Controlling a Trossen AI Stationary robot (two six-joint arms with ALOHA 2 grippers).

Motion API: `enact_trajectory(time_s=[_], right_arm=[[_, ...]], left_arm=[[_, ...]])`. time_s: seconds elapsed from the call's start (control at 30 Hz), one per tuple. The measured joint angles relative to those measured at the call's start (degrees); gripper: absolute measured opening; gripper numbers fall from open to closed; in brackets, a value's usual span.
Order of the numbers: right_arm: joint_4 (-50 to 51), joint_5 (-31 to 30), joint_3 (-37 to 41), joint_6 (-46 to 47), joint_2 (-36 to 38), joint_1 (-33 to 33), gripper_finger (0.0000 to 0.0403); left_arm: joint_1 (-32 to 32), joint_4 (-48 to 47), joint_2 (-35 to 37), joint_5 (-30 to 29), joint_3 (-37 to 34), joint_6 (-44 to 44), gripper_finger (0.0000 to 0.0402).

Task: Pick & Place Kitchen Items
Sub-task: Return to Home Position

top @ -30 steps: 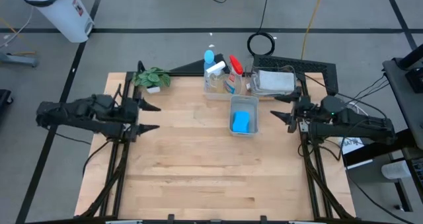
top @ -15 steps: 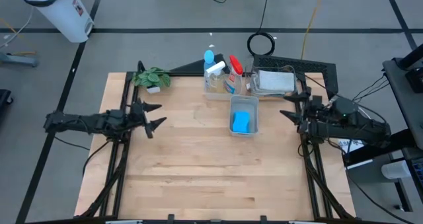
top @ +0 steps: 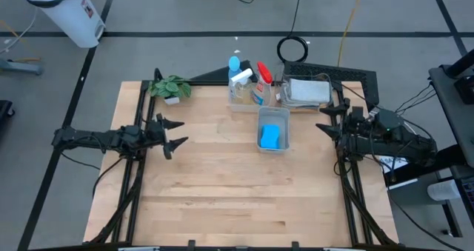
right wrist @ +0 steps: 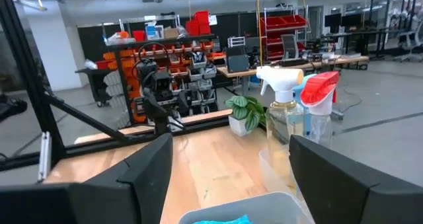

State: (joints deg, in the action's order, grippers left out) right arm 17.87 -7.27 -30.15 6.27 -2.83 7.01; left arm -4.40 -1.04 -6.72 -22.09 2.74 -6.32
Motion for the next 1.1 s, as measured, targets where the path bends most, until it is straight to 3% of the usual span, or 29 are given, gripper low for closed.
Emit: enact_trajectory(time_s=[0.23, 0.37, 0.5, 0.7, 1.1], right_arm=[[0.5, 0.2, 0.3, 2.9, 0.0, 0.0, 0.0272], [-4.0, 7.3, 5.1, 0.9, -0.4, 0.0, 0.0268], [-17.6, 15.2, 12.9, -0.9, -1.2, 0.0, 0.0268], [-30.1, 14.8, 20.7, 0.4, -1.5, 0.0, 0.0269], [-30.0, 12.7, 25.9, -4.5, -1.5, 0.0, 0.0269]], left_arm=[[0.0, 1.3, 0.0, 6.1, 0.0, 0.2, 0.0324], [0.0, 4.0, 0.0, 9.3, 0.0, 2.0, 0.0324], [0.0, 4.6, 0.0, 10.1, 0.0, 2.5, 0.0324], [0.0, 6.5, 0.0, 10.8, -1.7, 1.0, 0.0324], [0.0, 4.5, 0.0, 11.2, -1.9, 1.5, 0.0324]])
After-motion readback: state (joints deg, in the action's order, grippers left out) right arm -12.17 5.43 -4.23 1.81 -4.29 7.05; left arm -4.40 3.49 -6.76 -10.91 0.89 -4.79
